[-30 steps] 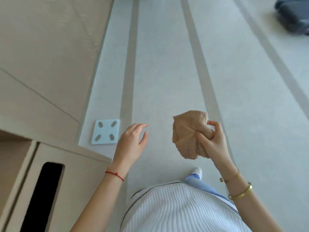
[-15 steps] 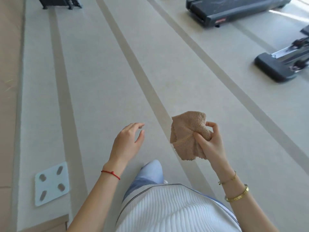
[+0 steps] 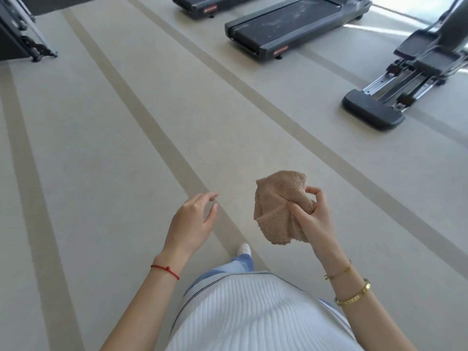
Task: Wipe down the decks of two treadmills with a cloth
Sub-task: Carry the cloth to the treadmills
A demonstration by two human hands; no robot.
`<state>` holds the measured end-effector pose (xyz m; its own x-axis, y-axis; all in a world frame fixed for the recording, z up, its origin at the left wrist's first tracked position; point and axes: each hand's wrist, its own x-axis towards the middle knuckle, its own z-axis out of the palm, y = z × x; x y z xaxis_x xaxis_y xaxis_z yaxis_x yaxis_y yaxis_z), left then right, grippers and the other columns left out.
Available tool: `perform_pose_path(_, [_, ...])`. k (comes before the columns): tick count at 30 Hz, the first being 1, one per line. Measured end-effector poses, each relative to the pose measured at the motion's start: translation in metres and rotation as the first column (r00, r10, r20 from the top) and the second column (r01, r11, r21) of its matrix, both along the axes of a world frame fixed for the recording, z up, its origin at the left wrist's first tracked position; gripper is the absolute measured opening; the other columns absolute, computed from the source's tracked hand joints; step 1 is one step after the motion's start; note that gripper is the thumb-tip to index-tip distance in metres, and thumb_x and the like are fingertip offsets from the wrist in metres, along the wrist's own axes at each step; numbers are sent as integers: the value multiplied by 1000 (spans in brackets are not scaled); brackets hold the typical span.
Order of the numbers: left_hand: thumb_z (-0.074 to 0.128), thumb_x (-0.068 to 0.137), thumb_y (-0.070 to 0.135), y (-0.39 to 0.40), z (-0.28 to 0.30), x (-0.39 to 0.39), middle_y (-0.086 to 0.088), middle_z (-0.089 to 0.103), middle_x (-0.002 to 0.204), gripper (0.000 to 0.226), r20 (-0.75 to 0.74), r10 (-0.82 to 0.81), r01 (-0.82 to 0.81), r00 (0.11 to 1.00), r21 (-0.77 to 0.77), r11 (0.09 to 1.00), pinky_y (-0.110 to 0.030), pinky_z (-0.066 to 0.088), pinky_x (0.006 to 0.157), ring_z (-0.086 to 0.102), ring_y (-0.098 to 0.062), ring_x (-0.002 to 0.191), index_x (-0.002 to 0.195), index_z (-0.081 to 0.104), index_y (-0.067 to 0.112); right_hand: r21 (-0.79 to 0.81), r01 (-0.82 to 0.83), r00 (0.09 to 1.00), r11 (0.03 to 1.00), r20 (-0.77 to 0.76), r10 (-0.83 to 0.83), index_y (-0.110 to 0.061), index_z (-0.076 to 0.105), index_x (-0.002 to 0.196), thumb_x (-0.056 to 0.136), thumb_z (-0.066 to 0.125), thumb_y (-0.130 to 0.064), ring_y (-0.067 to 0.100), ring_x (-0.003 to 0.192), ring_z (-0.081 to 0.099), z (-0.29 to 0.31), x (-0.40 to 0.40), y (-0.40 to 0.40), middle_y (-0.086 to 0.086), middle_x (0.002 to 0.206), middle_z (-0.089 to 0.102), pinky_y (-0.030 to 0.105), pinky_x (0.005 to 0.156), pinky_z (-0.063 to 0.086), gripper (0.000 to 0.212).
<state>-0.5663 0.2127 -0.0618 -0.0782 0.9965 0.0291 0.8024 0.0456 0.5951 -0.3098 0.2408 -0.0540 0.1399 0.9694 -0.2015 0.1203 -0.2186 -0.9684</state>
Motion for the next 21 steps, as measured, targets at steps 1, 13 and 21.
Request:
perform_pose_path(1, [56, 98, 22, 26, 2, -3, 5, 68, 120, 28, -6, -5, 5, 1000, 8, 1000, -25, 45, 90, 62, -14, 111, 124, 65, 18, 13, 5, 1000, 1000, 7, -5, -20, 50, 111, 87, 65, -3, 0, 58, 61, 3, 0, 26, 1, 78, 67, 14, 51, 48, 33])
perform_pose_path(13, [55, 98, 20, 299, 11, 10, 1, 67, 119, 28, -33, -161, 162, 986, 9, 987, -34, 47, 97, 61, -17, 114, 123, 65, 14, 7, 138, 990, 990, 36, -138, -23, 51, 111, 86, 66, -8, -1, 61, 63, -6, 17, 264, 0, 81, 69, 15, 52, 48, 33])
perform_pose_path(21, [55, 98, 21, 498, 1, 57, 3, 66, 119, 28, -38, -170, 171, 985, 24, 985, -31, 47, 95, 60, -15, 113, 123, 65, 17, 11, 181, 983, 983, 4, -181, -28, 51, 108, 87, 68, -12, 1, 66, 64, -13, 64, 458, 0, 86, 67, 19, 55, 49, 32])
